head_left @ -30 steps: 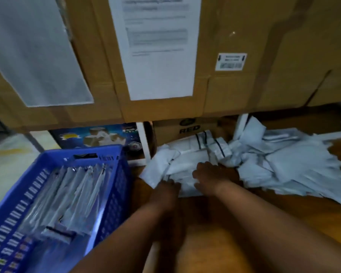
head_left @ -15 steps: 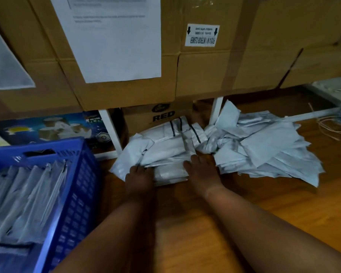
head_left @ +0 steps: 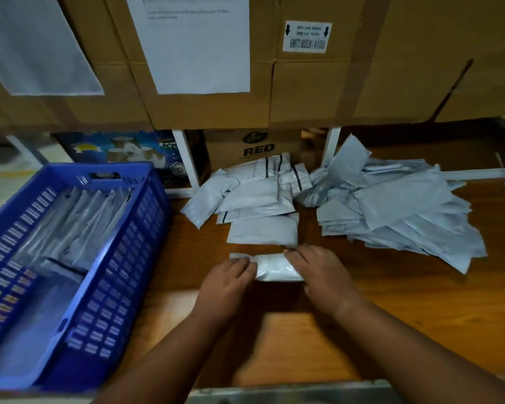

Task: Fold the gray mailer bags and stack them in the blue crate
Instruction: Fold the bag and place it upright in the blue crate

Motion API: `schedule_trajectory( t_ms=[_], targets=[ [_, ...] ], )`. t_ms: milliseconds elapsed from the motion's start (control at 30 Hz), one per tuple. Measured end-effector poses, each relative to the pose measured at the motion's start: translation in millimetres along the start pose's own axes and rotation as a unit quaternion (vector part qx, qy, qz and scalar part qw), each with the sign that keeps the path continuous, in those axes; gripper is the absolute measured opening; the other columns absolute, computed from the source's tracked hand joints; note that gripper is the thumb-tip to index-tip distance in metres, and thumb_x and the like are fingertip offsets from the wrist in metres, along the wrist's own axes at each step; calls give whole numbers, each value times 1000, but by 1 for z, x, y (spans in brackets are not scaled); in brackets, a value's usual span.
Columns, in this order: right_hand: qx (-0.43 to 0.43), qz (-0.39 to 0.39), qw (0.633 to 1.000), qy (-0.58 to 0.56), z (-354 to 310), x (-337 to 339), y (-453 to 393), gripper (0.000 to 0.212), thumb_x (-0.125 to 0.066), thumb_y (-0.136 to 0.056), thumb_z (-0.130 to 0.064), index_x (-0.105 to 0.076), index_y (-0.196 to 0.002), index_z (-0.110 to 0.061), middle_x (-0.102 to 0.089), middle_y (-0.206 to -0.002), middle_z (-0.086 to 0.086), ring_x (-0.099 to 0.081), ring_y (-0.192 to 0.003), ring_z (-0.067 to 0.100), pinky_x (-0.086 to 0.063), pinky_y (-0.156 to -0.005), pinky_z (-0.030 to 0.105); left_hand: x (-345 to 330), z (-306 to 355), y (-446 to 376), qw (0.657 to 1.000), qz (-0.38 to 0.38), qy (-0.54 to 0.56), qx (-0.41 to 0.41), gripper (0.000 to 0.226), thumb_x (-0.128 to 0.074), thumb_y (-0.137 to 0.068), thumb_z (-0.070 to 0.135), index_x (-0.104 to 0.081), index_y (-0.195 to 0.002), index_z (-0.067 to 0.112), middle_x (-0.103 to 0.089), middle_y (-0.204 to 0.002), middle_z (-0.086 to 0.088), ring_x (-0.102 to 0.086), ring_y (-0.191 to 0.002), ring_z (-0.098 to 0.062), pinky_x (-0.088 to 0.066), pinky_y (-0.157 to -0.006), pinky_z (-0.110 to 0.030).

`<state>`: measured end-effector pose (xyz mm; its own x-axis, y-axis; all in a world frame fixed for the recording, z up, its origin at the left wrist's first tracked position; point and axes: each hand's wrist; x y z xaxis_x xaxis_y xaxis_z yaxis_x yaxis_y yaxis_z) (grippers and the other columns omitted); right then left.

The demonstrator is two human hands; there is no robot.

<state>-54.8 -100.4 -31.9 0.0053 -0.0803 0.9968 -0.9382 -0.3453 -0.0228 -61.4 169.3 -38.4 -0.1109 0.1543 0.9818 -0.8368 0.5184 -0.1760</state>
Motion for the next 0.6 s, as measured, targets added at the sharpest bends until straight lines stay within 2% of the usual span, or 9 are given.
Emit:
schedule_trajectory(
  t_ms=[133, 233, 333, 433, 533, 600],
  targets=[
    [15, -51, 999, 5, 21, -20, 46, 89, -73, -77, -9, -45, -158, -31, -52, -158, 8, -49, -143, 32, -42, -118, 51, -26, 43, 31, 999, -10, -19, -28, 54, -44, -92, 30, -71, -137, 17, -69, -140, -8, -67, -125, -26, -56, -100, -38],
    [51, -99, 994, 11, 38, -31, 80, 87, -70, -89, -25, -30, -166, -31, -35, -169, 12, -34, -155, 34, -28, -127, 53, -48, 67, 55, 999, -32, 1, -19, 56, -49, -94, 34, -66, -143, 14, -63, -148, -13, -64, -132, -31, -55, -107, -43],
    [68, -115, 991, -10, 46, -41, 109, 82, -49, -102, -50, -7, -170, -33, -7, -179, 9, -10, -164, 30, -5, -132, 51, -63, 89, 84, 999, -38, 30, 3, 66, -60, -98, 37, -48, -159, 11, -41, -166, -17, -43, -152, -32, -42, -121, -47],
    [58, -135, 989, -25, 49, -42, 120, 91, -30, -97, -78, 12, -168, -38, 19, -176, 2, 14, -164, 24, 5, -131, 55, -66, 110, 100, 997, -43, 29, 53, 69, -44, -111, 48, -26, -168, 14, -13, -176, -12, -11, -164, -27, -19, -131, -43],
    [59, -136, 989, -26, 48, -43, 124, 97, -24, -94, -87, 17, -167, -38, 23, -176, 1, 20, -163, 24, 9, -131, 56, -60, 118, 103, 991, -100, 21, 87, 77, -29, -111, 60, -1, -171, 20, 11, -178, -4, 13, -164, -20, -3, -132, -41],
    [49, -130, 990, -37, 44, -40, 124, 93, -18, -96, -85, 12, -169, -36, 18, -177, 3, 17, -164, 25, 10, -130, 56, -56, 117, 102, 989, -111, 26, 93, 74, -26, -112, 58, -1, -171, 21, 10, -178, -3, 14, -163, -17, -5, -133, -42]
  ],
)
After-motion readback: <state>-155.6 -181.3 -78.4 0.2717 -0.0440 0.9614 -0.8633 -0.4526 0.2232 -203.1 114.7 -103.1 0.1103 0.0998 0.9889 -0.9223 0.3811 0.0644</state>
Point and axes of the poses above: each hand's wrist, its own y-axis away from the middle knuckle, its own x-axis out of the back of the hand, z = x × y
